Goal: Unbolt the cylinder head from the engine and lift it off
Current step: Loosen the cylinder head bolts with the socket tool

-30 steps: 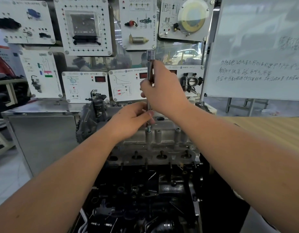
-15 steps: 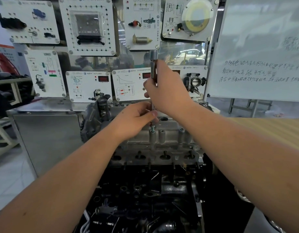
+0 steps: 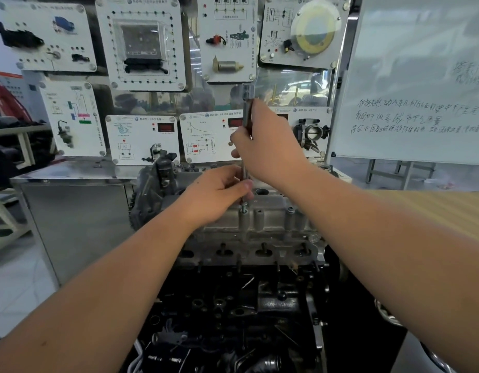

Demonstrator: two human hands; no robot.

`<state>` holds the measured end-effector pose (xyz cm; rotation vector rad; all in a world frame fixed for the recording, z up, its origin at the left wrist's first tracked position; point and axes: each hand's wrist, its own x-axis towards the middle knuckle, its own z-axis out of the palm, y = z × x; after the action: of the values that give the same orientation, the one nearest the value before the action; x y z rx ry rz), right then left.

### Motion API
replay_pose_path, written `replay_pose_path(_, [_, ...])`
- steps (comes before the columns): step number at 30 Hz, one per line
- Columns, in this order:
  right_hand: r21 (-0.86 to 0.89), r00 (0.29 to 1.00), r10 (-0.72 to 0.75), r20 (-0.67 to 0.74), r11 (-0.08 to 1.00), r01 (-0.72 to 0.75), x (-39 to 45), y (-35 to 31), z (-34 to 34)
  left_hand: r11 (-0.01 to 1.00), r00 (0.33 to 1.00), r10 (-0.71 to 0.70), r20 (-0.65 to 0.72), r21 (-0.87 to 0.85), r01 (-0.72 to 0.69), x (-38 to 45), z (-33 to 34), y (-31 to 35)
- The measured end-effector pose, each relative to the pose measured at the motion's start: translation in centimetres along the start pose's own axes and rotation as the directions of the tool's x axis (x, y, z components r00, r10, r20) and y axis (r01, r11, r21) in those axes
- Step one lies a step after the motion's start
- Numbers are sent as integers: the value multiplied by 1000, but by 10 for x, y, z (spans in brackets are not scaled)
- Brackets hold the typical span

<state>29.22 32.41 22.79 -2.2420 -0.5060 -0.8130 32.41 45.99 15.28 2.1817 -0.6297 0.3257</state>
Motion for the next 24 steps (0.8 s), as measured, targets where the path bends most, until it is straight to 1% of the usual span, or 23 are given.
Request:
replay_pose_path(3, [1,997,-33,-69,999,33,-2,0,0,1000,998,-1,-65,-11,0,-3,3,7])
replay_pose_path(5, [-8,995,-49,-91,999,48,-2,1,1,1000,997,-4,-83,2,4,-3,5,9])
replay_pose_path(9, [0,998,-51,-30,999,51,0,2,0,997,1000,1,-27,74,1,0,3,2])
replay_pose_path(12, [31,999,-25,35,999,24,1,2,0,999,1000,10,6,34,-10,1,1,-1])
replay_pose_path(15, [46,1000,-9,-4,999,9,0,4,2,1000,1000,-1,-10,-11,1,0,1,2])
replay_pose_path(18, [-5,997,-37,-73,999,37,-2,8,5,999,998,-15,-63,-36,12,-3,4,9])
replay_pose_path(20, [7,996,-43,-76,999,44,-3,11,6,999,997,-15,-77,-32,13,-1,5,9])
replay_pose_path(24, [28,998,-49,-48,998,50,-2,11,6,1000,1000,10,-29,-27,-11,2,2,0])
